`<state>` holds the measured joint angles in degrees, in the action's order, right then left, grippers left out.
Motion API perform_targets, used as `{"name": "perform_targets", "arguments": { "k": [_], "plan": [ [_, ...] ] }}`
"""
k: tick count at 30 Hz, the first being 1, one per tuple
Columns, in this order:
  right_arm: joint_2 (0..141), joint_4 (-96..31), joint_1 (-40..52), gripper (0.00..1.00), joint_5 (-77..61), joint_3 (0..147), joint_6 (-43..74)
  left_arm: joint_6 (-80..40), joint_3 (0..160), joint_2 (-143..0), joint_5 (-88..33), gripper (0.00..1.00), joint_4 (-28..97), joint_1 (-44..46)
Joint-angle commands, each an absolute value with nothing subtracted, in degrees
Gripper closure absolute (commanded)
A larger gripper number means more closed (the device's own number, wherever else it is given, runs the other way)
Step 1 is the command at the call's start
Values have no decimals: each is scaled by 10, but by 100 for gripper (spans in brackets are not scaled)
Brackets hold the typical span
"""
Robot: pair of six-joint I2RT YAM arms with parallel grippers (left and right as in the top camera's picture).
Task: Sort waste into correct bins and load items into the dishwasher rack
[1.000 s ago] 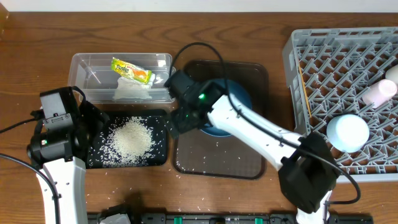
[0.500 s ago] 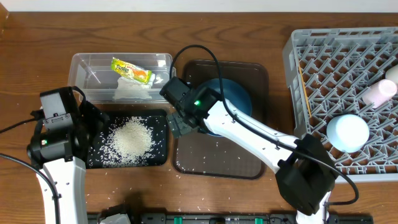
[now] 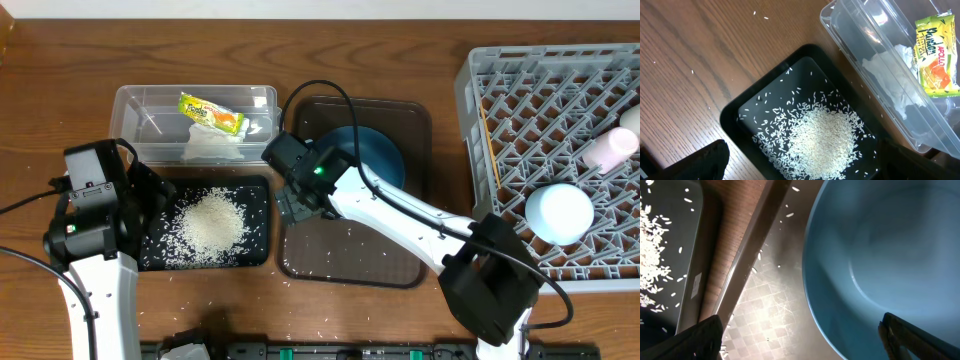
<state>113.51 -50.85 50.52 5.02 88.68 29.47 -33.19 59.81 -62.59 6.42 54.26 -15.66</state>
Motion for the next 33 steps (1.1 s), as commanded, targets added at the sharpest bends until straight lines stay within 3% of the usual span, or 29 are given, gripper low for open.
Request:
{"name": "perform_targets", "arguments": {
  "k": [1,15,24,29,33],
  "plan": [
    [1136,-504,505,2,62,884,304,-331,602,-627,74,4,546,-158],
    [1135,-505,497,1,77,890,343,-331,602,-627,74,4,546,-158],
    [1120,-529,409,1,70,909,353,-331,602,-627,74,4,546,-158],
    [1119,-528,349,1,-27,908,324,-331,602,-627,74,4,546,-158],
    [1119,-511,334,1,-127,908,215,-331,602,-627,74,4,546,-158]
  ]
}}
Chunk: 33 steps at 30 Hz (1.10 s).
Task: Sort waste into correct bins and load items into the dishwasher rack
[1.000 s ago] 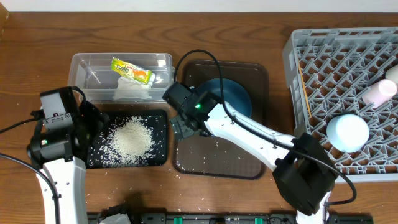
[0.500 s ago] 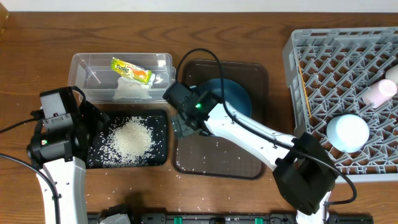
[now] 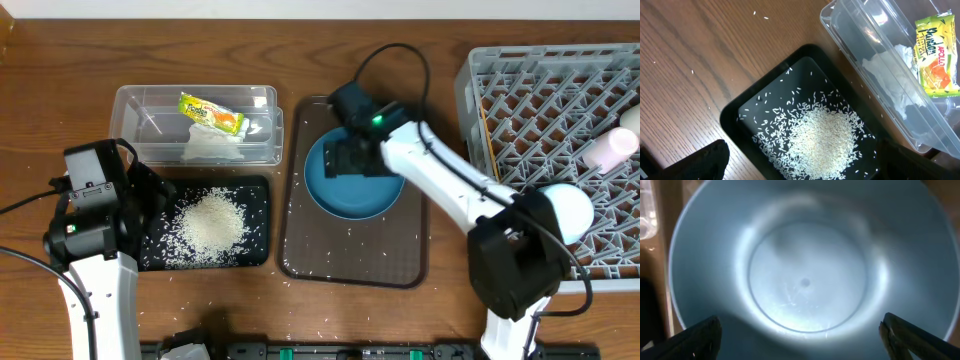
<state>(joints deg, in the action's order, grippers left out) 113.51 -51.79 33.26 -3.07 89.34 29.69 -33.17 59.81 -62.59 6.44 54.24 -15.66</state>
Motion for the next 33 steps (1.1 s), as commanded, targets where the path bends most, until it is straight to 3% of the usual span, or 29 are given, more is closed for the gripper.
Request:
{"name": "perform_targets", "arguments": {
  "k": [1,16,19,22,28,33],
  "plan": [
    [1119,-506,336,1,-145,908,194,-331,602,-627,74,4,546,-158],
    [1165,-456,447,1,-37,886,233,-331,602,-627,74,3,546,-158],
    [1178,-459,466,5,5,886,247,-331,602,-627,74,4,546,-158],
    [1187,-464,478,11,42,886,258,-331,602,-627,74,4,546,-158],
    [1199,-467,486,38,72,886,283,-331,602,-627,74,3,546,-158],
    [1205,-471,486,41,73,886,293,-331,602,-627,74,4,546,-158]
  ]
}}
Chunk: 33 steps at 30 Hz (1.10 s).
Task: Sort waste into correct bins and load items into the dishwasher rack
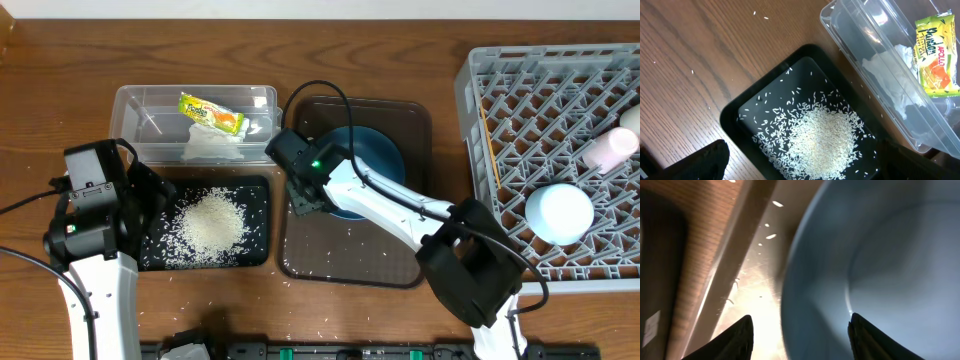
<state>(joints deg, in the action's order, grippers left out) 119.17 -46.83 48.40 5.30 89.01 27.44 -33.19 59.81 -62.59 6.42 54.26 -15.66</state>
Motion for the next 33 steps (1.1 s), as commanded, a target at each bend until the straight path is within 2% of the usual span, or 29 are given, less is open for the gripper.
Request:
{"name": "perform_targets", "arguments": {
  "k": [1,6,10,18,19,24,28,31,33],
  "plan": [
    [1205,-472,486,42,73,886,298,-331,602,-627,74,4,546,-158],
    [1205,-477,486,41,70,886,300,-331,602,-627,74,4,546,-158],
    [1205,-477,486,28,60,886,302,-331,602,-627,74,4,546,-158],
    [1205,-476,480,29,38,886,302,-331,602,-627,74,4,546,-158],
    [1205,-476,479,31,38,886,302,-331,602,-627,74,3,546,-158],
    [1205,-476,480,55,39,886,302,-331,602,-627,74,4,546,-158],
    [1205,-477,480,79,39,886,302,-331,602,-627,74,3,546,-158],
    [1205,-478,479,93,35,888,302,-331,602,-627,74,4,546,-158],
    [1203,-483,477,98,27,894,302,-331,602,-627,74,4,546,-158]
  ]
}}
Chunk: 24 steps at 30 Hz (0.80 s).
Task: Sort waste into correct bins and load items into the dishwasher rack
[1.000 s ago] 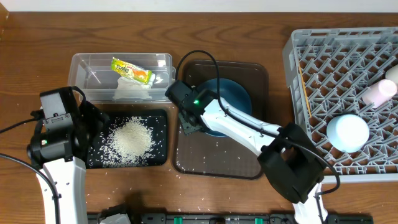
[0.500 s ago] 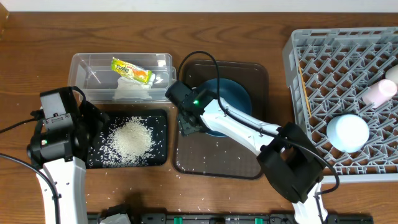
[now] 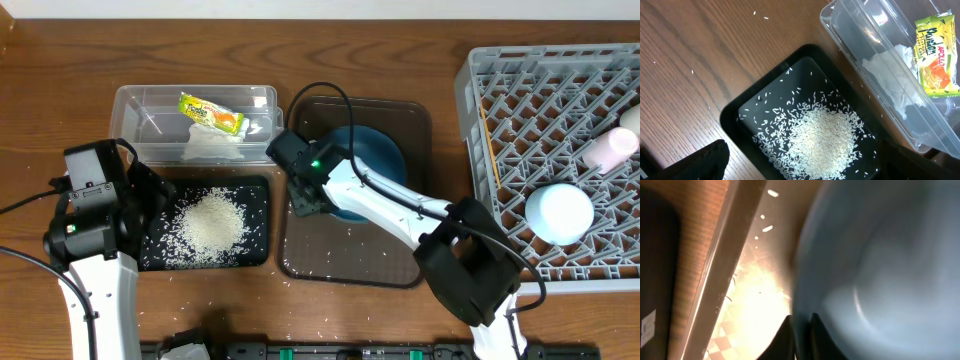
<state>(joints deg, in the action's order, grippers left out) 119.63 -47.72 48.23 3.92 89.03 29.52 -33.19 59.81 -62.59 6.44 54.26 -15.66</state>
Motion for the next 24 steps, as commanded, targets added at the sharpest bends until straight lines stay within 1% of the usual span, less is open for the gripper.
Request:
{"name": "perform_targets", "arguments": {
  "k": [1,10,15,19,24],
  "plan": [
    [1202,-487,474,99,21,899,302,-331,602,-627,74,4,546,-158],
    [1164,-564,428,99,6,971,302,-331,602,-627,74,4,546,-158],
    [1118,-621,379,99,3,1018,299,-331,602,-627,74,4,546,-158],
    [1067,-625,319,99,-42,1039,251,-331,602,-627,74,4,546,-158],
    [993,-623,209,99,-142,1047,188,-331,602,-627,74,4,546,-158]
  ]
}}
